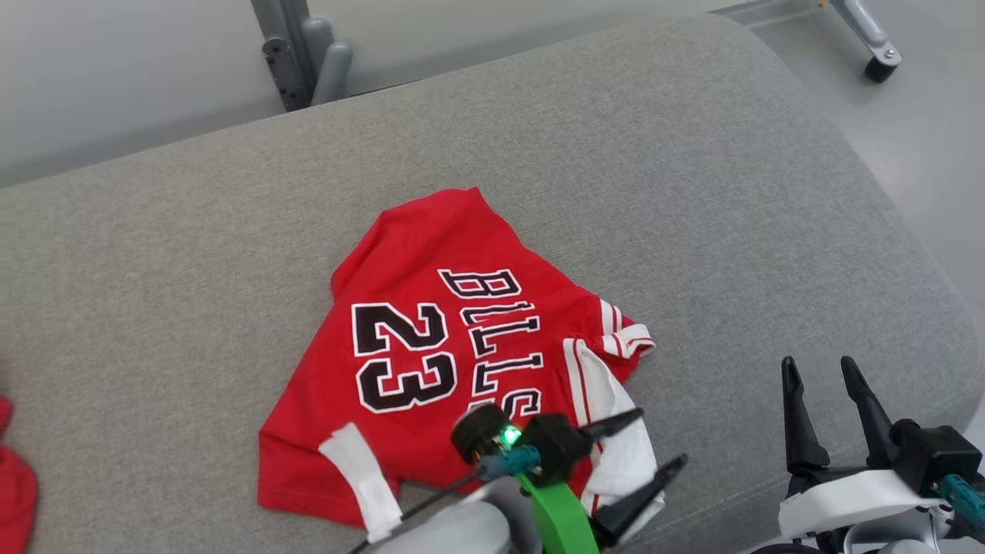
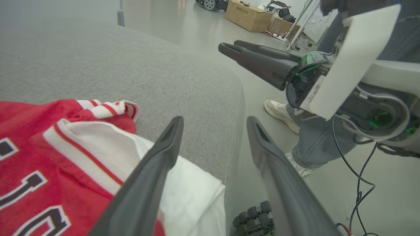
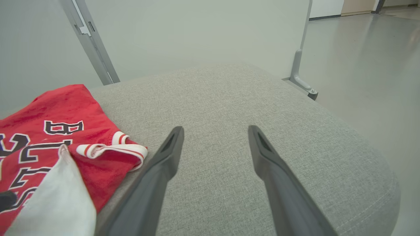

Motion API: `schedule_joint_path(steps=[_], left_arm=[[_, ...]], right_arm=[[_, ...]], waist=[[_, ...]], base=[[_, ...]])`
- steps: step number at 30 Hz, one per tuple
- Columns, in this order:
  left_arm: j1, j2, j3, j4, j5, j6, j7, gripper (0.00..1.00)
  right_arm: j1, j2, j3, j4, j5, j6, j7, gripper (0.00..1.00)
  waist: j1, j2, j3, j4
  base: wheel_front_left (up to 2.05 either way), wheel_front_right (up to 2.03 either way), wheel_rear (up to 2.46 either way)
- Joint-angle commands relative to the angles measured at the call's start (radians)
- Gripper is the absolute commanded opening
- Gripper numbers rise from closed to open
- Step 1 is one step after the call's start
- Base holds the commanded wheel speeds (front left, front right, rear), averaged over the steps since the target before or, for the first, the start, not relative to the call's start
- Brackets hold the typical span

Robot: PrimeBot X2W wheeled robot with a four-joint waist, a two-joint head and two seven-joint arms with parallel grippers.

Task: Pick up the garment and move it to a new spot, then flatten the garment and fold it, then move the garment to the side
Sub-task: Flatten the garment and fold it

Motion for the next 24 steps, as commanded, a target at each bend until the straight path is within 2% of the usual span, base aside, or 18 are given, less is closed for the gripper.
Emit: schedule_joint_path(steps=[1,5,8,9,17,24], left_arm=[[-0.012,0.025,0.029,0.003,-0.003,0.0,-0.008,1.0],[0.012,0.041,0.111,-0.027,0.001,0.034,-0.008,1.0],[0.055,0.089,0.205,-0.066,0.028,0.102,-0.007,1.0],[0.09,0.12,0.246,-0.09,0.039,0.144,-0.007,1.0],[0.267,0.246,0.387,-0.201,0.01,0.295,-0.008,1.0],[0.429,0.296,0.503,-0.303,0.01,0.39,-0.008,1.0]], right_arm=[[0.019,-0.002,-0.007,-0.009,-0.008,0.0,-0.003,1.0],[0.028,-0.003,-0.014,-0.02,-0.018,0.0,-0.004,1.0],[0.038,-0.008,-0.018,-0.034,-0.025,0.0,-0.004,1.0],[0.04,-0.013,-0.019,-0.049,-0.025,0.0,-0.003,1.0],[0.063,-0.028,-0.028,-0.116,-0.037,0.0,-0.004,1.0],[0.097,-0.029,-0.062,-0.161,-0.051,0.0,-0.003,1.0]], waist=[[0.0,0.012,-0.025,0.038],[0.0,0.012,-0.042,0.072],[0.0,0.012,-0.057,0.107],[0.0,0.012,-0.068,0.13],[0.0,0.012,-0.115,0.211],[0.0,0.012,-0.155,0.264]], base=[[0.0,0.0,0.0],[0.0,0.0,0.0],[0.0,0.0,0.0],[0.0,0.0,0.0],[0.0,0.0,0.0],[0.0,0.0,0.0]])
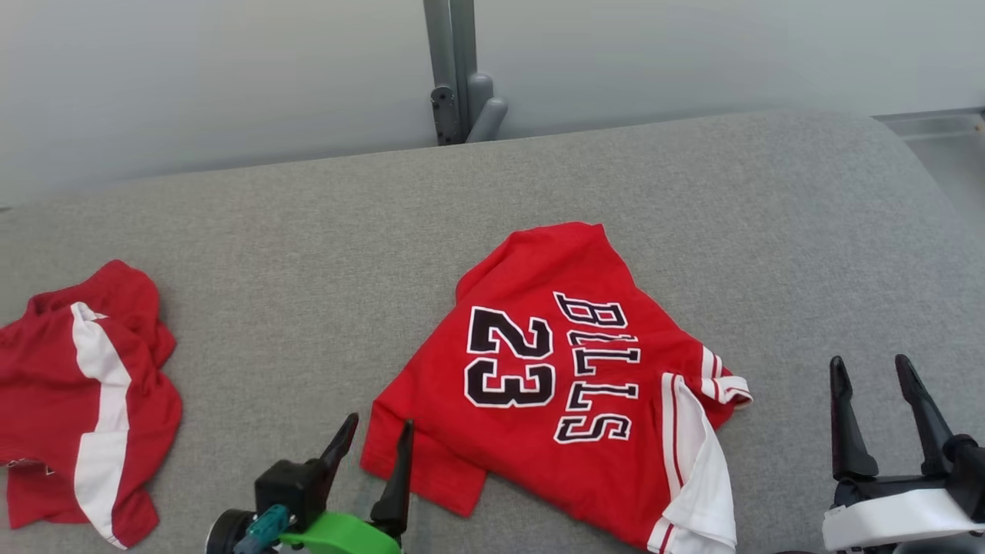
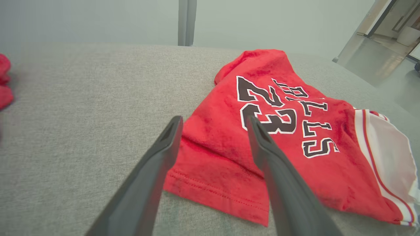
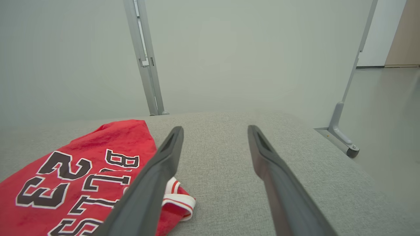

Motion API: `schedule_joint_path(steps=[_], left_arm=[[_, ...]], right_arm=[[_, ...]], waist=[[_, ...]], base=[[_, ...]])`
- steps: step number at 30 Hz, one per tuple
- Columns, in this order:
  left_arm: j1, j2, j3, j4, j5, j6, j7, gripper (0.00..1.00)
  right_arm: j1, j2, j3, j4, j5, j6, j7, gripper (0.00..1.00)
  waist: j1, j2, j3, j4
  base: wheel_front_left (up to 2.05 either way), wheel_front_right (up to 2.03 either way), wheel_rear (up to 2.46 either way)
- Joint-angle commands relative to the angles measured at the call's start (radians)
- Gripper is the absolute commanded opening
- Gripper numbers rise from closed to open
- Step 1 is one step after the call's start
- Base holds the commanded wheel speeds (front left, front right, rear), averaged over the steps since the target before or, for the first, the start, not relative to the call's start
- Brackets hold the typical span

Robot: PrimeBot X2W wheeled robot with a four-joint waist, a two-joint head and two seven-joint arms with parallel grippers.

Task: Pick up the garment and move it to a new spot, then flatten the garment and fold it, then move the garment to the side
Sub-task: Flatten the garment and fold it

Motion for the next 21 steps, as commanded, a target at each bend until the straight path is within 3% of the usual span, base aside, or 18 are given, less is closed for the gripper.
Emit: schedule_joint_path(steps=[1,5,13,21], left_arm=[[0.026,0.0,0.02,-0.019,0.02,0.007,-0.001,1.0],[0.12,-0.012,0.123,-0.074,0.082,-0.006,0.0,1.0],[0.264,-0.066,0.329,-0.079,0.244,-0.109,0.0,1.0],[0.32,-0.131,0.439,-0.03,0.332,-0.192,0.0,1.0]], right_arm=[[0.013,-0.001,-0.007,-0.008,-0.002,0.0,-0.003,1.0],[0.042,0.003,-0.035,-0.009,-0.033,0.0,-0.004,1.0],[0.07,0.004,-0.055,0.018,-0.105,0.0,-0.004,1.0],[0.08,0.012,-0.025,0.05,-0.122,0.0,-0.004,1.0]], waist=[[0.0,0.012,-0.03,0.032],[0.0,0.012,-0.044,0.051],[0.0,0.012,-0.054,0.075],[0.0,0.012,-0.049,0.08]], base=[[0.0,0.0,0.0],[0.0,0.0,0.0],[0.0,0.0,0.0],[0.0,0.0,0.0]])
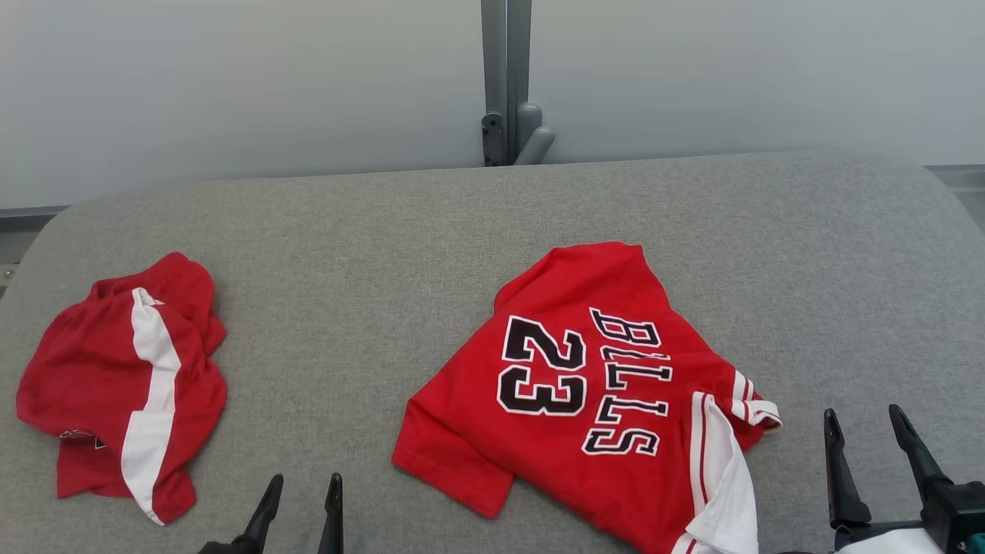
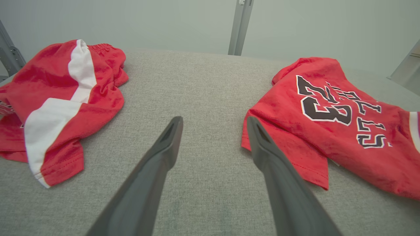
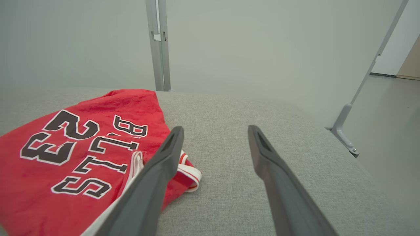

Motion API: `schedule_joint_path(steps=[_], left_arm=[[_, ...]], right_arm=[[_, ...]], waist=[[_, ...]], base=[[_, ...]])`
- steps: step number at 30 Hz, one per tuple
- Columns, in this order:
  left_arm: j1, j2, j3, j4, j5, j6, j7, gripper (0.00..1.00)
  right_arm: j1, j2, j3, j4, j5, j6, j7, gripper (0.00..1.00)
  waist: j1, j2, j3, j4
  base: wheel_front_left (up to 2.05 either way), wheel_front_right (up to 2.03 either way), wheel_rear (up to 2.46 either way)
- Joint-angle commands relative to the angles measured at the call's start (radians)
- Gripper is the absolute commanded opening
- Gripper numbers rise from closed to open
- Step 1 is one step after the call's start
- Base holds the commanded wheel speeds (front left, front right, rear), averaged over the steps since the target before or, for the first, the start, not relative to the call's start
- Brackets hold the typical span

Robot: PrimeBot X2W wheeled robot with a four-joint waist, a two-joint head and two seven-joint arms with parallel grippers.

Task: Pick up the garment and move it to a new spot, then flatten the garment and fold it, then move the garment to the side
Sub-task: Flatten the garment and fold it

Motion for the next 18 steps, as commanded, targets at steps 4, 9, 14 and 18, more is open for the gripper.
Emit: schedule_joint_path(steps=[4,9,14,18], left_arm=[[0.022,-0.04,0.049,0.012,0.046,-0.034,0.0,1.0],[0.033,-0.082,0.1,0.016,0.086,-0.07,0.0,1.0],[0.006,-0.11,0.127,0.02,0.123,-0.117,0.0,1.0],[-0.036,-0.126,0.136,0.035,0.151,-0.143,0.0,1.0]], right_arm=[[0.01,0.005,0.019,-0.001,0.0,0.0,-0.003,1.0],[0.006,0.004,0.035,-0.005,-0.002,0.0,-0.003,1.0],[0.014,-0.002,0.031,0.006,-0.014,0.0,-0.003,1.0],[0.018,-0.009,0.041,0.02,-0.024,0.0,-0.003,1.0]], waist=[[0.0,0.012,0.003,-0.005],[0.0,0.012,0.003,-0.012],[0.0,0.012,0.005,-0.009],[0.0,0.012,0.006,-0.008]], base=[[0.0,0.0,0.0],[0.0,0.0,0.0],[0.0,0.0,0.0],[0.0,0.0,0.0]])
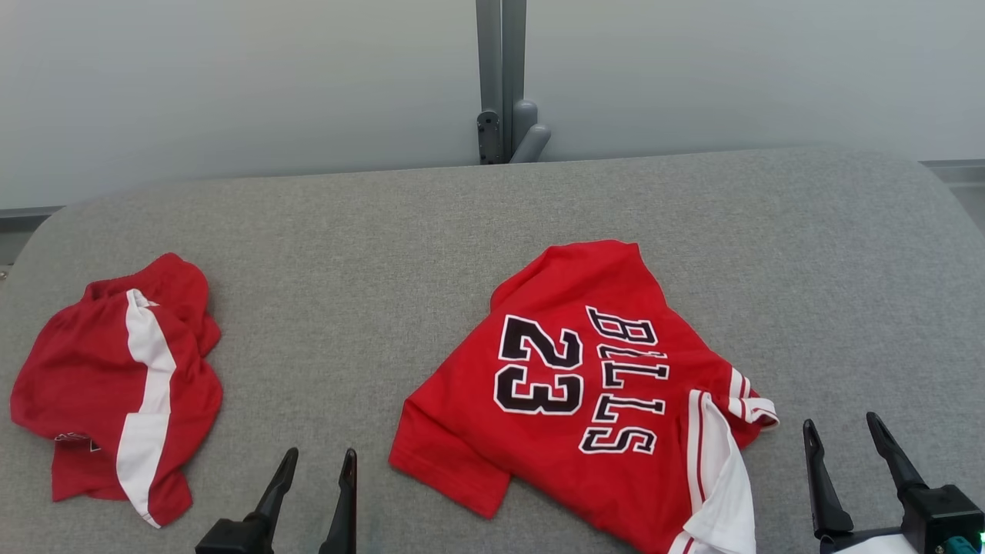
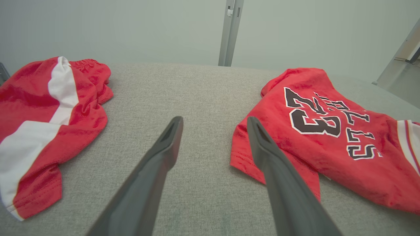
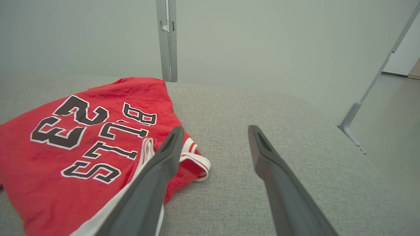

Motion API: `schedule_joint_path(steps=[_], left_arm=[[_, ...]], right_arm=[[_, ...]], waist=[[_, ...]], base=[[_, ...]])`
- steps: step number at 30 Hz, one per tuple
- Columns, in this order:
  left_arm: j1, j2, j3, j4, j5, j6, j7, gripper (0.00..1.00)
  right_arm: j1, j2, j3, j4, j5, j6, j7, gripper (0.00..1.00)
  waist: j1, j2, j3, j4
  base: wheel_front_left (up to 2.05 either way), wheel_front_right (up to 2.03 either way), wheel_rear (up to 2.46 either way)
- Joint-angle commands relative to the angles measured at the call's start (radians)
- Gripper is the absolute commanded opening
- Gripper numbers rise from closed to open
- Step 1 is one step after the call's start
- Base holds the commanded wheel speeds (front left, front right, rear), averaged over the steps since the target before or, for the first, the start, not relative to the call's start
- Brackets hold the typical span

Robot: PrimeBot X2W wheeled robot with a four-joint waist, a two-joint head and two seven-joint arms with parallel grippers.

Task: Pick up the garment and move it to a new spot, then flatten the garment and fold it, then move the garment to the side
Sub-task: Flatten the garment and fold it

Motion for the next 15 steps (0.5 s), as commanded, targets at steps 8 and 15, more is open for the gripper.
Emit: schedule_joint_path(steps=[8,15], left_arm=[[-0.055,-0.023,0.031,0.024,0.032,-0.029,0.0,1.0],[-0.049,-0.031,0.057,0.028,0.049,-0.042,0.0,1.0]], right_arm=[[0.013,-0.006,0.006,0.021,-0.013,0.0,-0.004,1.0],[0.013,-0.003,0.008,0.039,-0.01,0.0,-0.004,1.0]], waist=[[0.0,0.012,0.001,-0.013],[0.0,0.012,0.003,-0.02]], base=[[0.0,0.0,0.0],[0.0,0.0,0.0]])
